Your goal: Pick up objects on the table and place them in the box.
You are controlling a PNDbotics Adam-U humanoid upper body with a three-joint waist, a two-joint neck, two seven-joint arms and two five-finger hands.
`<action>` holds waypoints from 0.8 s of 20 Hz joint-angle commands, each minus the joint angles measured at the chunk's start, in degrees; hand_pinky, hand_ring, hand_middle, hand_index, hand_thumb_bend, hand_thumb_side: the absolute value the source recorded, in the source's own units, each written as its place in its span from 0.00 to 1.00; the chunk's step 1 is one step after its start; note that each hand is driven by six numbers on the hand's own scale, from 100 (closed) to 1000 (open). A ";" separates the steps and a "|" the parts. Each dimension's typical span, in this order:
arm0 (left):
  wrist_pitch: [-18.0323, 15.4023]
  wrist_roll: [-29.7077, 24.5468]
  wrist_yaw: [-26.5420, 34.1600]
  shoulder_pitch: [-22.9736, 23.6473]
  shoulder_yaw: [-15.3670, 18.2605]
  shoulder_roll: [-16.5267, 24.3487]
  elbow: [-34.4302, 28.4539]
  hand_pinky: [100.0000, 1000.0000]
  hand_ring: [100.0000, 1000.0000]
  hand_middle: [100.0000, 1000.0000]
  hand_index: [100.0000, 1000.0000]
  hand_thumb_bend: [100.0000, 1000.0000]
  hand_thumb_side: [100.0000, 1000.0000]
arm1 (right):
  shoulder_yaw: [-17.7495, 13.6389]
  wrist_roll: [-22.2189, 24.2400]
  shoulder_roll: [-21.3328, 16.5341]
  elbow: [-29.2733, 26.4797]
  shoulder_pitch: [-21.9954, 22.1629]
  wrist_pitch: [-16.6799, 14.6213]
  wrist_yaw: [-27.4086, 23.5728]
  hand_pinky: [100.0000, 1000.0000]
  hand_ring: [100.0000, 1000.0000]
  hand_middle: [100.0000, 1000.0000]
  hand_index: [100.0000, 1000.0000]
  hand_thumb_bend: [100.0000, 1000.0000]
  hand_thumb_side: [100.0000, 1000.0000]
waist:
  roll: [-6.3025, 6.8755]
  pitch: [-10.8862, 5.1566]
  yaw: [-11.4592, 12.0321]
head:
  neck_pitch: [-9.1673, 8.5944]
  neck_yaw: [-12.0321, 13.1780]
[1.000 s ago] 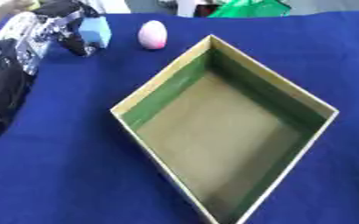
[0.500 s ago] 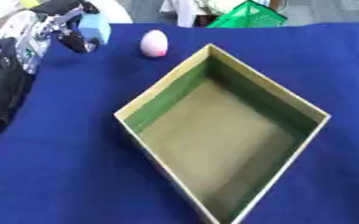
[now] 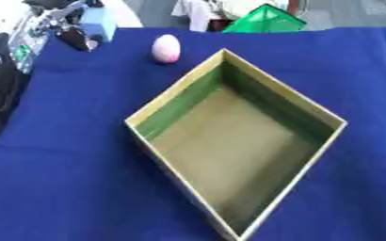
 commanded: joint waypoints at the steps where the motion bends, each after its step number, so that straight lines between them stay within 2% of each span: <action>1: -1.49 -0.52 1.21 -0.67 -1.55 1.24 -3.11 0.52 0.60 0.62 0.76 0.06 0.00 | -0.52 -0.26 -0.65 -1.63 -0.35 0.20 0.45 0.75 0.90 0.53 0.80 0.52 1.00 | -0.41 -2.16 0.33 | 1.31 -2.54; 4: -2.87 -0.82 3.17 0.42 -3.79 0.19 -6.67 0.51 0.59 0.61 0.76 0.04 0.00 | -0.68 -0.59 -0.02 -1.89 0.09 0.24 0.60 0.75 0.90 0.53 0.80 0.52 1.00 | -1.19 -3.09 0.89 | 2.35 -5.79; 5: -3.06 -0.95 4.00 0.78 -4.33 -0.08 -7.77 0.51 0.58 0.61 0.76 0.27 0.10 | -0.69 -0.67 0.14 -1.99 0.17 0.23 0.67 0.75 0.90 0.53 0.80 0.73 1.00 | -1.36 -3.28 0.98 | 2.46 -6.49; 6: -3.42 -0.97 4.89 1.24 -5.05 -0.56 -9.13 0.51 0.58 0.60 0.75 0.02 0.00 | -0.67 -0.73 0.42 -2.08 0.23 0.20 0.73 0.75 0.90 0.53 0.80 0.52 1.00 | -1.68 -3.60 1.06 | 2.57 -7.33; 11: -3.07 -1.84 8.06 3.21 -7.23 -1.94 -14.16 0.50 0.56 0.58 0.75 0.00 0.00 | -0.62 -1.01 1.17 -2.37 0.44 0.18 0.92 0.75 0.90 0.53 0.80 0.52 1.00 | -2.52 -4.47 1.31 | 3.05 -9.16; 13: -3.53 -1.90 9.14 5.63 -8.62 -3.92 -18.08 0.50 0.56 0.58 0.75 0.00 0.00 | -0.71 -1.33 1.86 -2.60 0.69 0.13 1.03 0.75 0.90 0.53 0.80 0.52 1.00 | -3.26 -5.25 1.78 | 3.71 -10.31; 16: -3.53 -2.57 10.07 8.06 -10.55 -6.00 -23.04 0.50 0.56 0.58 0.75 0.00 0.00 | -0.67 -1.65 2.53 -3.02 1.01 0.16 1.29 0.75 0.90 0.53 0.80 0.52 1.00 | -3.72 -6.02 2.35 | 4.24 -11.09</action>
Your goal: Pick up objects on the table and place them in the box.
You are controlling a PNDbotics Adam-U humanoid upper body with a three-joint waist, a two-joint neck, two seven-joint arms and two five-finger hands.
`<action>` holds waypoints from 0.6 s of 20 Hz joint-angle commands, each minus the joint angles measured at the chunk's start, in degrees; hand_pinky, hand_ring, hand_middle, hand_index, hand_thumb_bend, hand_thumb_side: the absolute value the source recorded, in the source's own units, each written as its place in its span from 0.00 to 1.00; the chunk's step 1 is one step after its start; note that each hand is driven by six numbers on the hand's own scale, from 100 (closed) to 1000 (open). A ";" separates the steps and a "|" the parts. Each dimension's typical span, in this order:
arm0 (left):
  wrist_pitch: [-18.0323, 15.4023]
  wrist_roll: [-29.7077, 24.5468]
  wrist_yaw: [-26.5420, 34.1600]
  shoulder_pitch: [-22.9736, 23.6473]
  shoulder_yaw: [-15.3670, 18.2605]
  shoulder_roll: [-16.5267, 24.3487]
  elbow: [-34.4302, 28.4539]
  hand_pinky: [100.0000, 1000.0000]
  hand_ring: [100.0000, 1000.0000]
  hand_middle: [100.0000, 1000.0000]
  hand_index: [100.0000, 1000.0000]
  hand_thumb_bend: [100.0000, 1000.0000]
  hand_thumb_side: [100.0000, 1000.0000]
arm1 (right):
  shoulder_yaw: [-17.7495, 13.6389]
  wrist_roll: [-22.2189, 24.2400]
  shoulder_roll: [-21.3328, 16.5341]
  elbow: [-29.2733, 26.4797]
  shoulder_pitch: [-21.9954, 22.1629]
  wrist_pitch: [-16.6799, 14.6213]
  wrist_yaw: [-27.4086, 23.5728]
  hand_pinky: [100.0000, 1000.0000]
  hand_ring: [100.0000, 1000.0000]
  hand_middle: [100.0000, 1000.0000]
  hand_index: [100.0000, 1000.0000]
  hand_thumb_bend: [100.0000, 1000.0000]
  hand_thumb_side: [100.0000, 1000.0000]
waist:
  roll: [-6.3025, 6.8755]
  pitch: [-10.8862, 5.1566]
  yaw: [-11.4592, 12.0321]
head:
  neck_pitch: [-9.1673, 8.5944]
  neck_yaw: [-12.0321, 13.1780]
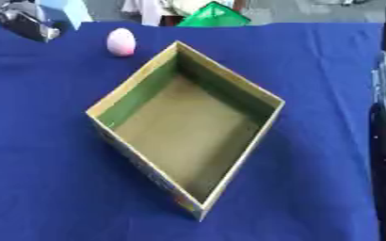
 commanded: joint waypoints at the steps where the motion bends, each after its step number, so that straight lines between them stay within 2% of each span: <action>1: -0.17 -0.76 1.11 0.19 -1.93 -1.17 -6.00 0.50 0.57 0.59 0.75 0.00 0.00 | -0.34 -0.52 -0.41 -1.62 -0.27 0.07 0.76 0.75 0.90 0.53 0.80 0.52 1.00 | 0.20 -1.74 0.21 | 0.88 -0.88; 8: -2.87 -1.54 -0.41 2.62 -8.13 -3.71 -15.59 0.51 0.59 0.61 0.74 0.08 0.00 | -0.19 -1.08 0.19 -2.76 0.60 0.63 1.28 0.75 0.90 0.53 0.80 0.52 1.00 | 0.66 -2.81 1.41 | 2.36 -0.81; 12: -3.58 -1.30 0.13 4.25 -10.61 -5.64 -18.15 0.50 0.58 0.60 0.74 0.06 0.00 | -0.17 -1.28 0.21 -3.45 1.20 0.99 1.46 0.75 0.90 0.53 0.80 0.53 1.00 | 1.21 -3.09 2.18 | 2.83 -0.59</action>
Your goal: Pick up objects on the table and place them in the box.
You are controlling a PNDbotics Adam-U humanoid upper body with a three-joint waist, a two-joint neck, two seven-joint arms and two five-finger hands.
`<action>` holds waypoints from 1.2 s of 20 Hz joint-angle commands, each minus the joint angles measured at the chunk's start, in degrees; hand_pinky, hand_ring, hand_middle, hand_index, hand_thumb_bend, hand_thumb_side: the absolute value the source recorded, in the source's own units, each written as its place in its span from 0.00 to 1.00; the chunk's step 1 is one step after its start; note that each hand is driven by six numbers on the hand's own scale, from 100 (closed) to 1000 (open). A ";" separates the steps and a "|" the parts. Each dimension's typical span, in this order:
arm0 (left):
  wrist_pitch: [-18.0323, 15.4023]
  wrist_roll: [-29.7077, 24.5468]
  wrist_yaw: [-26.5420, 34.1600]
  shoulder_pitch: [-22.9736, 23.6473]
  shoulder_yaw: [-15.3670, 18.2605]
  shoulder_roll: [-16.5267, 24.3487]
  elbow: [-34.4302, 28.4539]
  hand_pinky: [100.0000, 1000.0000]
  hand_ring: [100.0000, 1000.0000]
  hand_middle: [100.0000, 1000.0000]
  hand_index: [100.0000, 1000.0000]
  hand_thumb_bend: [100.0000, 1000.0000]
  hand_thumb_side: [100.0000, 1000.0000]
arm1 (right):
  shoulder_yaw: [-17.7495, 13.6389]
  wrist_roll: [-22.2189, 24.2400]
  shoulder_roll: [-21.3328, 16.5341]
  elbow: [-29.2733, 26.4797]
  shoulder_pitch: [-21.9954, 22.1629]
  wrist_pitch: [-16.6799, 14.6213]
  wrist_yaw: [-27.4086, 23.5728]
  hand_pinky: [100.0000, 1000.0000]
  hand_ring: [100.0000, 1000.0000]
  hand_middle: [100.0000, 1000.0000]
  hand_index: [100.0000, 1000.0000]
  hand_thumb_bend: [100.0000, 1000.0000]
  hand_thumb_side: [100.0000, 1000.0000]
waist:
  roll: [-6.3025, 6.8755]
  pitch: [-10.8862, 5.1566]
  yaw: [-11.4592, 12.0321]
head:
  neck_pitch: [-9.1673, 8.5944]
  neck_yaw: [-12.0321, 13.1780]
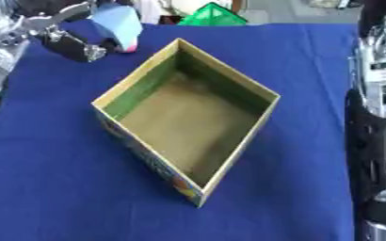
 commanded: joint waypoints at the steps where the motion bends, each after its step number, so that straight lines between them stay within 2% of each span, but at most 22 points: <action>1: -0.68 0.09 0.52 0.00 -1.41 -1.24 -2.80 0.50 0.58 0.60 0.74 0.05 0.00 | -0.17 -0.19 -0.75 -1.91 -0.40 0.38 0.47 0.75 0.90 0.53 0.80 0.53 1.00 | 0.20 -1.60 0.32 | 0.77 0.08; 12: -0.22 -0.11 2.39 6.73 -2.70 -8.55 -4.15 0.47 0.53 0.55 0.73 0.01 0.00 | 0.10 -0.35 -0.09 -3.62 0.03 1.09 0.86 0.75 0.90 0.53 0.80 0.53 1.00 | 0.76 -1.22 0.59 | 0.94 -0.25; 19: 3.43 3.34 -1.29 9.71 -2.54 -12.74 -4.82 0.44 0.50 0.53 0.72 0.02 0.04 | 0.18 -0.19 0.13 -3.95 0.43 1.36 0.55 0.75 0.90 0.53 0.80 0.53 1.00 | 1.17 -1.19 0.51 | 0.98 -0.30; 24: 4.03 4.36 -3.15 10.48 -2.97 -14.36 -3.48 0.44 0.50 0.53 0.72 0.03 0.06 | 0.25 -0.08 0.33 -4.29 0.69 1.55 0.40 0.75 0.90 0.53 0.80 0.53 1.00 | 1.52 -1.27 0.14 | 0.84 0.02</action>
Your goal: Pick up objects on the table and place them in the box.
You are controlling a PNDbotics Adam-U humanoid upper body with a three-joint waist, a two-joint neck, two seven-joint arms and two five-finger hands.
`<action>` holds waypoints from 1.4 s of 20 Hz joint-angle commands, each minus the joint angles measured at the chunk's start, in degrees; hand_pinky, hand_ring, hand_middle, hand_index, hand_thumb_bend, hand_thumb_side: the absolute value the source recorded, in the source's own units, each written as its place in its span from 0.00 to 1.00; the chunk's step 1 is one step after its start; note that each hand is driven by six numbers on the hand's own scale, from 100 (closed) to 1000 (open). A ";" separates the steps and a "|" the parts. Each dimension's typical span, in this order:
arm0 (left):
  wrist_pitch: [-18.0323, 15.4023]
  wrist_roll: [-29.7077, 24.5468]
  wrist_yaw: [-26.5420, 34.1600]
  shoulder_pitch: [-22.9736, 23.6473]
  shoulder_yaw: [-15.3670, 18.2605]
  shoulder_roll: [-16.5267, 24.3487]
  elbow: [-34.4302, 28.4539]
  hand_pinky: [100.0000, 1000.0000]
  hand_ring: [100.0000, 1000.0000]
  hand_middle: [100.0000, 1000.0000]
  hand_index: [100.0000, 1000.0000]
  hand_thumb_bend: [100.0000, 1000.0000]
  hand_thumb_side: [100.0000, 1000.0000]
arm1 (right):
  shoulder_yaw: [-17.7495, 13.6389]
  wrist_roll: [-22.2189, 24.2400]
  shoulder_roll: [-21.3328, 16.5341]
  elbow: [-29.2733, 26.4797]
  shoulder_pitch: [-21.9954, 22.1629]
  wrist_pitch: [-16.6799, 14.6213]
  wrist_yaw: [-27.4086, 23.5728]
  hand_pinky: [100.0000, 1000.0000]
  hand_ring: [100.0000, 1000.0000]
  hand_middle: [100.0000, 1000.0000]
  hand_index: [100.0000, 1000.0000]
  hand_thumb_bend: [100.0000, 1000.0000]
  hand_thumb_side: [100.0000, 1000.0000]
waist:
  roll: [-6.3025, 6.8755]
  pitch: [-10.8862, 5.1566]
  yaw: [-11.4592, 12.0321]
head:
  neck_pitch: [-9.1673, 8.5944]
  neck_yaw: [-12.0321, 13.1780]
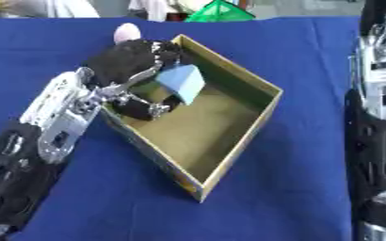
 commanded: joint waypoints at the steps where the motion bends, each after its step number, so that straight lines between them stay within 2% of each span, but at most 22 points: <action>1: 0.34 0.73 -1.30 -0.72 -0.04 -0.97 0.17 0.44 0.50 0.53 0.72 0.03 0.07 | 0.08 0.06 -0.60 -1.56 -0.54 0.22 -0.05 0.75 0.90 0.53 0.80 0.53 1.00 | 0.03 -1.18 -0.24 | 0.14 0.23; 5: 0.29 -0.15 -3.05 -1.43 0.07 -2.19 2.57 0.46 0.53 0.56 0.74 0.08 0.10 | 0.28 0.26 -0.27 -1.82 -0.40 0.37 -0.20 0.74 0.90 0.53 0.80 0.53 1.00 | 0.26 -1.21 -0.63 | 0.00 0.67; 11: -2.03 -6.58 -5.43 -2.31 -0.18 -2.87 6.55 0.58 0.68 0.71 0.83 0.18 0.20 | 0.28 0.28 -0.29 -2.15 -0.04 0.58 -0.34 0.74 0.90 0.53 0.80 0.53 1.00 | 0.71 -1.25 -0.60 | 0.03 0.71; 14: -3.29 -11.38 -4.43 -2.28 0.21 -2.87 7.90 0.67 0.79 0.81 0.90 0.29 0.33 | 0.24 0.24 -0.36 -2.31 0.10 0.70 -0.39 0.74 0.90 0.53 0.80 0.54 1.00 | 0.81 -1.26 -0.37 | 0.01 0.56; 15: -3.48 -12.81 -4.31 -2.31 0.33 -2.80 8.02 0.70 0.82 0.83 0.92 0.35 0.39 | 0.23 0.22 -0.39 -2.33 0.12 0.72 -0.40 0.74 0.90 0.53 0.80 0.54 1.00 | 0.83 -1.28 -0.30 | 0.03 0.52; 20: -2.83 -15.38 -5.00 -2.30 1.06 -2.51 6.66 0.74 0.88 0.88 0.97 0.53 0.53 | 0.26 0.24 -0.34 -2.33 0.08 0.79 -0.42 0.74 0.90 0.53 0.80 0.54 1.00 | 0.71 -1.29 -0.15 | -0.09 0.49; 22: -2.05 -14.29 -5.70 -2.31 1.42 -2.29 5.65 0.74 0.89 0.88 0.97 0.50 0.56 | 0.22 0.19 -0.35 -2.25 0.08 0.79 -0.41 0.74 0.90 0.53 0.80 0.54 1.00 | 0.63 -1.34 -0.15 | -0.15 0.62; 23: -1.71 -13.51 -6.05 -2.37 1.60 -2.18 5.08 0.74 0.88 0.88 0.97 0.53 0.54 | 0.21 0.16 -0.33 -2.21 0.09 0.79 -0.41 0.74 0.90 0.53 0.80 0.54 1.00 | 0.60 -1.37 -0.15 | -0.19 0.67; 28: -0.40 -8.97 -5.81 -3.27 2.51 -1.37 1.67 0.72 0.86 0.85 0.95 0.44 0.53 | 0.21 0.08 -0.14 -2.05 0.14 0.79 -0.34 0.74 0.90 0.53 0.80 0.54 1.00 | 0.40 -1.67 -0.01 | -0.23 0.80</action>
